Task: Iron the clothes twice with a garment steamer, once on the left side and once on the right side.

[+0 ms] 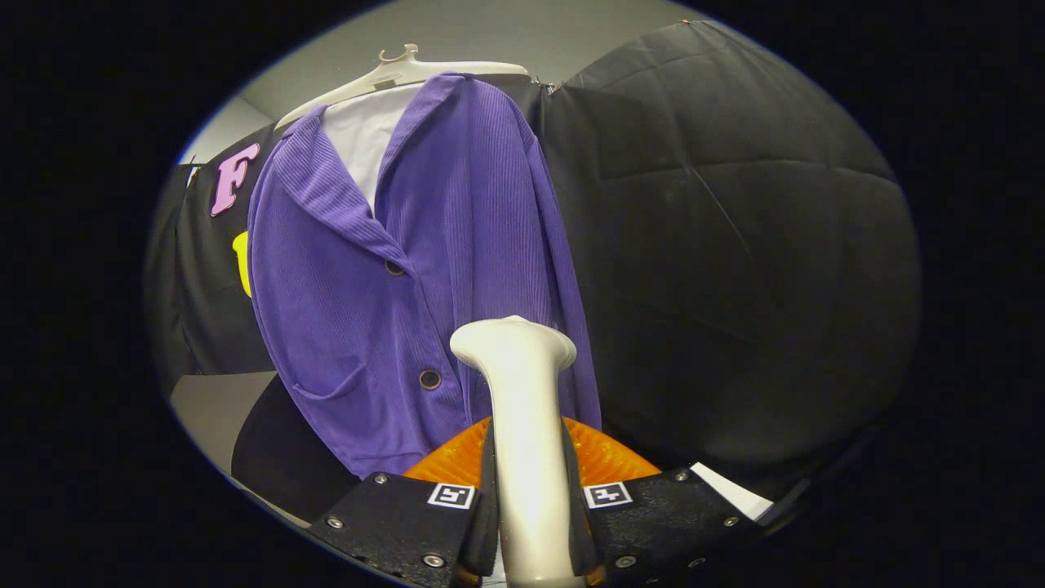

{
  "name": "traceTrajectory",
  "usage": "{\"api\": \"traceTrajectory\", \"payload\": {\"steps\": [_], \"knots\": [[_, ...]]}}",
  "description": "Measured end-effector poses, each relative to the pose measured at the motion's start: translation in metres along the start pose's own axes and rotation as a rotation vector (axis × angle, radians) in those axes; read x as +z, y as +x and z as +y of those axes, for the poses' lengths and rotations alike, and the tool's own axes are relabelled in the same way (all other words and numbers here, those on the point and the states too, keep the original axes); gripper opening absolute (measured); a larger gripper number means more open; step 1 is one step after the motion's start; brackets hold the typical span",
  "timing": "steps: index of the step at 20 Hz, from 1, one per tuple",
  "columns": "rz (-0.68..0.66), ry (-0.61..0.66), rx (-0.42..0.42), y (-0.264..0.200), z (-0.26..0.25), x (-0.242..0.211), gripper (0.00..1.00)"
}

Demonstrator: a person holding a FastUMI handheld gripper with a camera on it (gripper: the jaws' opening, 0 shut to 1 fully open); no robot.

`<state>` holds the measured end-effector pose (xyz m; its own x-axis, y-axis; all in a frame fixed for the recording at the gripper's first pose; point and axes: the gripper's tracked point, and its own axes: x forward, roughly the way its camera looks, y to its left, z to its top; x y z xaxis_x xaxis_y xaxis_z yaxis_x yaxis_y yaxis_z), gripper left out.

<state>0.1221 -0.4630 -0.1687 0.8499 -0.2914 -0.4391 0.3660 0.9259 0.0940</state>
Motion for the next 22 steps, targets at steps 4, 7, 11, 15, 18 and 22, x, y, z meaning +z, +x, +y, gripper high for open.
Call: {"api": "traceTrajectory", "payload": {"steps": [4,7,11,15,18,22], "knots": [[0.031,0.015,0.02,-0.004,-0.008,-0.03,0.34],[0.053,0.026,0.036,-0.004,-0.009,-0.048,0.34],[0.136,-0.006,0.045,-0.002,-0.009,-0.091,0.34],[0.208,-0.058,0.066,-0.004,-0.005,-0.122,0.34],[0.227,-0.057,0.106,-0.016,0.003,-0.132,0.34],[0.243,-0.071,0.157,-0.052,0.014,-0.152,0.34]]}}
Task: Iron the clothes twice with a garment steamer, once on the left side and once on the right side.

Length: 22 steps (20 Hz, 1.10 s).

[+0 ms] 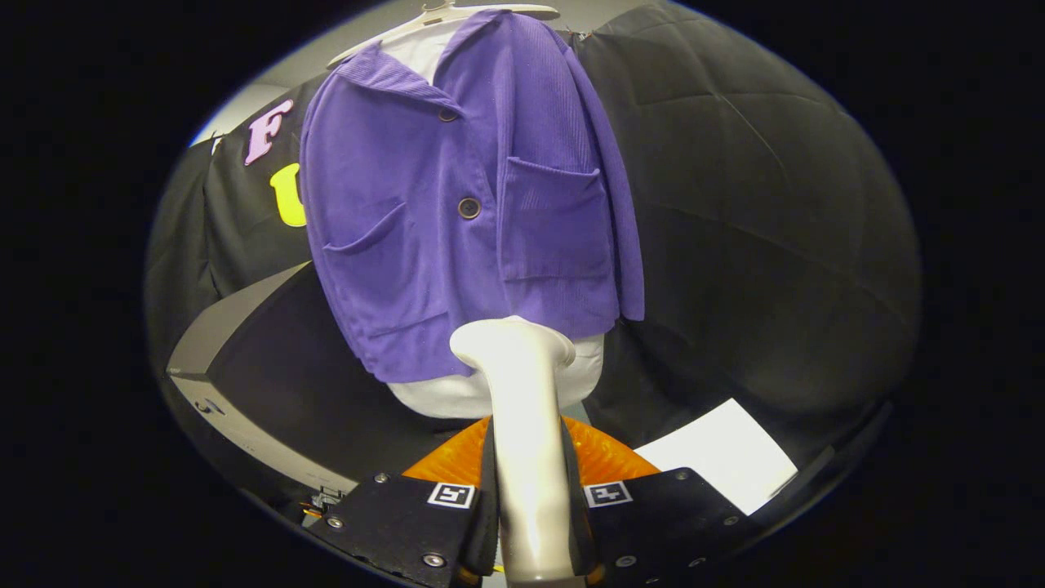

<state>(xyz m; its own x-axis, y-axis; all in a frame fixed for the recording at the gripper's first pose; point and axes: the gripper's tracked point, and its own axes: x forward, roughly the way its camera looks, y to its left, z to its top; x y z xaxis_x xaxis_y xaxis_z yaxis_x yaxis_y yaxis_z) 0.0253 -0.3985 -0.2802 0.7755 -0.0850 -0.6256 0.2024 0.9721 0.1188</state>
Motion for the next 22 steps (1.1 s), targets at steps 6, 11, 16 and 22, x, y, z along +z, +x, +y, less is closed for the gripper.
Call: {"api": "traceTrajectory", "payload": {"steps": [6,11,16,22], "knots": [[0.002,-0.047,0.116,-0.053,0.05,-0.034,0.34],[-0.068,-0.099,0.181,-0.105,0.11,-0.031,0.34],[-0.125,-0.181,0.281,-0.151,0.19,-0.005,0.34],[-0.284,-0.153,0.245,-0.191,0.264,0.062,0.34]]}}
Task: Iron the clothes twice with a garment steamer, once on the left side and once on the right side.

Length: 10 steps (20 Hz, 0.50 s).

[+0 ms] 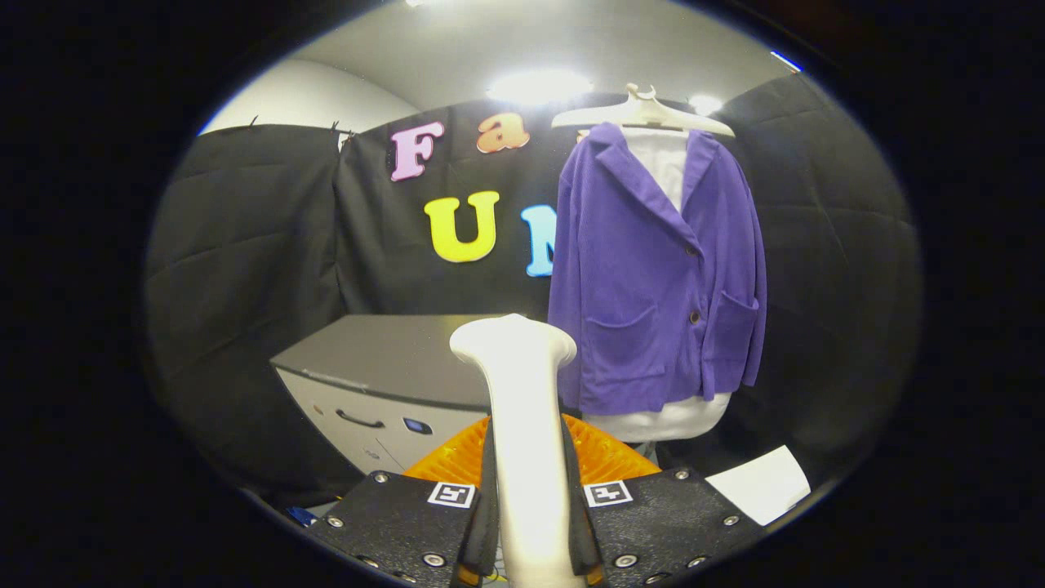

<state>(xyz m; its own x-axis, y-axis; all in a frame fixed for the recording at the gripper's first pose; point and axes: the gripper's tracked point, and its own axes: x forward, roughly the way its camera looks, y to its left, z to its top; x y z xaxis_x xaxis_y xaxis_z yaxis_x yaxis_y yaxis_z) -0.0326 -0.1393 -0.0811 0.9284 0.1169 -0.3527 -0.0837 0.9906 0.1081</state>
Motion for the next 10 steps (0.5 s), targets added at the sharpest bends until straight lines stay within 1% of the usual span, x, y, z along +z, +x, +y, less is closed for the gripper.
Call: {"api": "traceTrajectory", "payload": {"steps": [4,8,10], "knots": [[-0.07,-0.011,-0.044,-0.002,0.031,0.032,0.35],[-0.075,-0.044,-0.096,0.005,0.053,0.028,0.35],[-0.073,-0.075,-0.147,0.014,0.057,0.019,0.33]]}}
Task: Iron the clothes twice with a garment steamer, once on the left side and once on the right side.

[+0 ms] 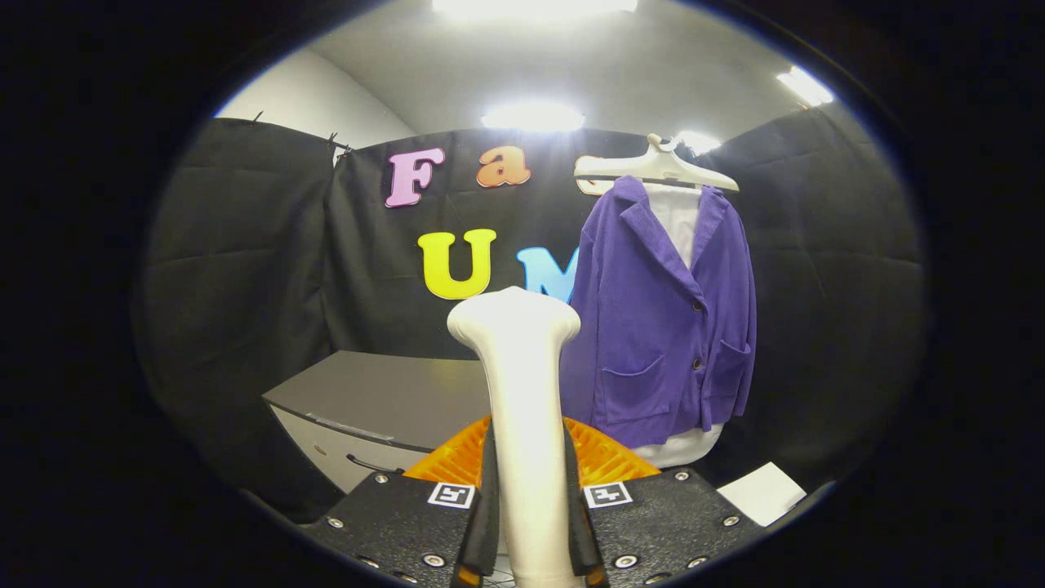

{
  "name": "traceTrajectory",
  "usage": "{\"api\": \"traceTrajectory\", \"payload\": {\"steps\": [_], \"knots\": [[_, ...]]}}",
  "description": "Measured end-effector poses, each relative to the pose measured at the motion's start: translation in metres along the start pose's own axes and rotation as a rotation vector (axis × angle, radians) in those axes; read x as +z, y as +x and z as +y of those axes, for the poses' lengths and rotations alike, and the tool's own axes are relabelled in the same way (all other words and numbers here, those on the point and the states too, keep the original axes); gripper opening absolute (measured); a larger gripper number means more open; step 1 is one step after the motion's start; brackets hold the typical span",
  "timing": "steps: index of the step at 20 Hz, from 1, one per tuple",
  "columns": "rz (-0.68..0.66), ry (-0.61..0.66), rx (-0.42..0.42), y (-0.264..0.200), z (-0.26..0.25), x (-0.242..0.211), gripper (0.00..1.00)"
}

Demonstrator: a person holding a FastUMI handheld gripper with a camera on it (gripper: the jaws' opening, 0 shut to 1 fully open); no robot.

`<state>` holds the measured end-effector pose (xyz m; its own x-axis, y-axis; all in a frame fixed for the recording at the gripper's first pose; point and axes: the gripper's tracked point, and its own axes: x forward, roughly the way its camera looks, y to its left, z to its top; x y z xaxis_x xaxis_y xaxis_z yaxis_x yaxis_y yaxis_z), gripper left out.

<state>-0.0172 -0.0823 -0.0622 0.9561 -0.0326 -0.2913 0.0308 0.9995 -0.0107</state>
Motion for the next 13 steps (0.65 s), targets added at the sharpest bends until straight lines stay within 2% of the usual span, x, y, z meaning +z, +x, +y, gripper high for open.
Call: {"api": "traceTrajectory", "payload": {"steps": [4,8,13], "knots": [[0.0,0.022,-0.041,0.0,0.013,-0.003,0.31],[-0.035,-0.03,-0.071,-0.004,0.026,0.006,0.3],[-0.06,-0.04,-0.054,-0.012,0.049,0.015,0.3]]}}
